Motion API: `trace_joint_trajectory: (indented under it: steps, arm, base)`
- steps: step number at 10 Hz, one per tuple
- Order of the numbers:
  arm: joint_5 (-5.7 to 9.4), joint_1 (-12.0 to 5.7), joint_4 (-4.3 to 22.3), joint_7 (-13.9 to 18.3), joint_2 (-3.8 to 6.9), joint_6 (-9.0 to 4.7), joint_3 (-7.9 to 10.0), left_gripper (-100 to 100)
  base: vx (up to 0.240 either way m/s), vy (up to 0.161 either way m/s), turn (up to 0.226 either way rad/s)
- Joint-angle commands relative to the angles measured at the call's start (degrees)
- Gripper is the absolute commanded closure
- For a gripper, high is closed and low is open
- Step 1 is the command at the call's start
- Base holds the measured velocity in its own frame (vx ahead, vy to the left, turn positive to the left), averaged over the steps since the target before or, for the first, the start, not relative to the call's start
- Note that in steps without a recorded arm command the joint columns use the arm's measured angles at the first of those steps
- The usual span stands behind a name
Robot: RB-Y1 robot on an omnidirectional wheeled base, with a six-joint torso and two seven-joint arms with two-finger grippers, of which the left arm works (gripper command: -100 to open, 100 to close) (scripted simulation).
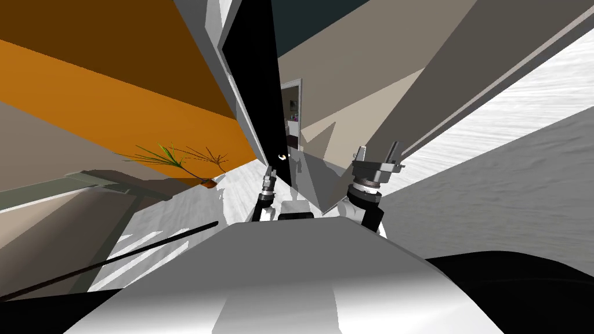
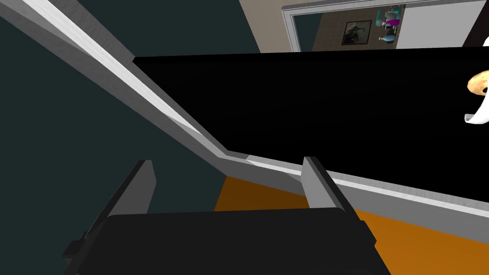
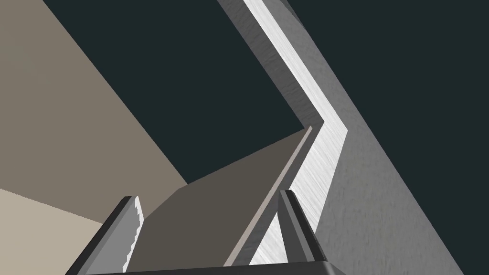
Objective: Push the door open
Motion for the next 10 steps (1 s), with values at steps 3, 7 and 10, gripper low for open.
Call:
trace_joint_trajectory:
  steps: [3,7,10]
  arm:
    - [1.52,-1.56,3.95,-0.13,0.22,-0.34,-2.26,-100]
    - [3.63,-3.69,9.73,-0.35,0.44,-1.13,-5.54,-100]
    - [4.92,-5.00,13.27,-0.49,0.53,-1.61,-7.54,-100]
  base:
    - [0.090,0.078,-0.036]
    - [0.089,0.106,-0.040]
    - [0.124,0.118,-0.047]
